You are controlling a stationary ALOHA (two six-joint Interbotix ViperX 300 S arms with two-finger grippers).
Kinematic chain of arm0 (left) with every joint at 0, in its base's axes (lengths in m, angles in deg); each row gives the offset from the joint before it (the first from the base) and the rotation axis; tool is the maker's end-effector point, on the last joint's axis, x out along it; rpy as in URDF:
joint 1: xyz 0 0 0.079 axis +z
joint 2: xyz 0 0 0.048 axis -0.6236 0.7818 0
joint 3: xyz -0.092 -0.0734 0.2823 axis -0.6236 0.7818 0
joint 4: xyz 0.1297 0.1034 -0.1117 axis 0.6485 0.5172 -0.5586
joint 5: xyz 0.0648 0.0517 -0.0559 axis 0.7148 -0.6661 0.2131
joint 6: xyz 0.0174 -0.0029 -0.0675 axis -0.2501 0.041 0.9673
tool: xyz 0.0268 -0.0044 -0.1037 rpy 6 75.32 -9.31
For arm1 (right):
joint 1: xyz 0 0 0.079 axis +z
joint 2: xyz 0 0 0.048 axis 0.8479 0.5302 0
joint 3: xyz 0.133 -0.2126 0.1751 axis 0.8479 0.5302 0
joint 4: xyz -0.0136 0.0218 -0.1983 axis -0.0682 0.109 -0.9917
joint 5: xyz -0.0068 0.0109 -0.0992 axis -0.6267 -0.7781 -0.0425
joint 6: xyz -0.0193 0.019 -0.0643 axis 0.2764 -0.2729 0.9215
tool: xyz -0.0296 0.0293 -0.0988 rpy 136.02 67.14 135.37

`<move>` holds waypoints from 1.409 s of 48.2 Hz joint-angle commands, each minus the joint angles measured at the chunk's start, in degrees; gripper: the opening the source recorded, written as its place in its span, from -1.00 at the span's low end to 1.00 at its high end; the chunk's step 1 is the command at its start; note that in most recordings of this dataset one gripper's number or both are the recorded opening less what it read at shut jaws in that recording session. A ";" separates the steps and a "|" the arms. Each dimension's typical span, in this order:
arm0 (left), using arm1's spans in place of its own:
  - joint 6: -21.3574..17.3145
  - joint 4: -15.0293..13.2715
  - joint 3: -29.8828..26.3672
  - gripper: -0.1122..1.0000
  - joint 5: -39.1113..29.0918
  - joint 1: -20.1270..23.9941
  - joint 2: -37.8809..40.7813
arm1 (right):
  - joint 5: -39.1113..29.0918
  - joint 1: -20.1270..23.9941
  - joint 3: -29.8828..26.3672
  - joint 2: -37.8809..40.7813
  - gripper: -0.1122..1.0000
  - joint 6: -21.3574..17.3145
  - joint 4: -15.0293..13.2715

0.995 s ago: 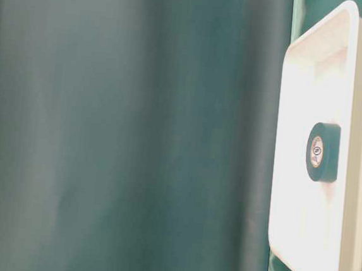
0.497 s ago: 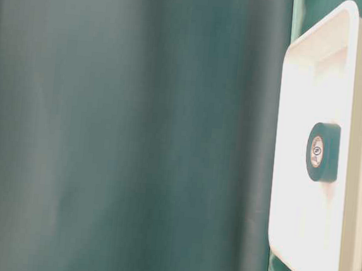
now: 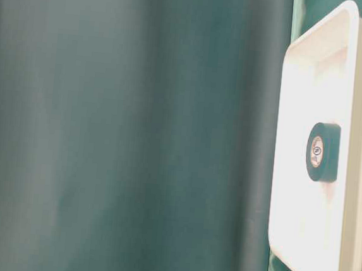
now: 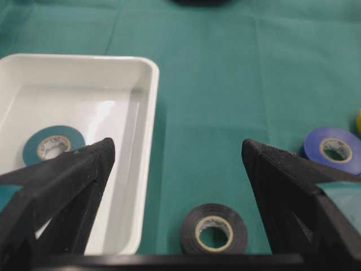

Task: Pick up the tape from a random location and place it into the white case.
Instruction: 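Lift the red tape roll with the right gripper, then carry the red roll with the right gripper over the white tray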

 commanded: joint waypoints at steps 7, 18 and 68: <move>0.09 -0.09 -1.14 0.95 0.35 0.00 0.09 | 0.09 0.00 -1.32 -0.97 -0.28 -0.18 -0.18; 0.09 0.00 -1.23 0.95 0.26 -0.09 0.09 | 0.09 0.00 -1.32 -0.97 -0.28 -0.18 -0.18; 0.09 0.00 -1.23 0.95 0.26 0.00 0.09 | 0.09 -10.02 0.53 -0.97 -0.28 2.29 -4.92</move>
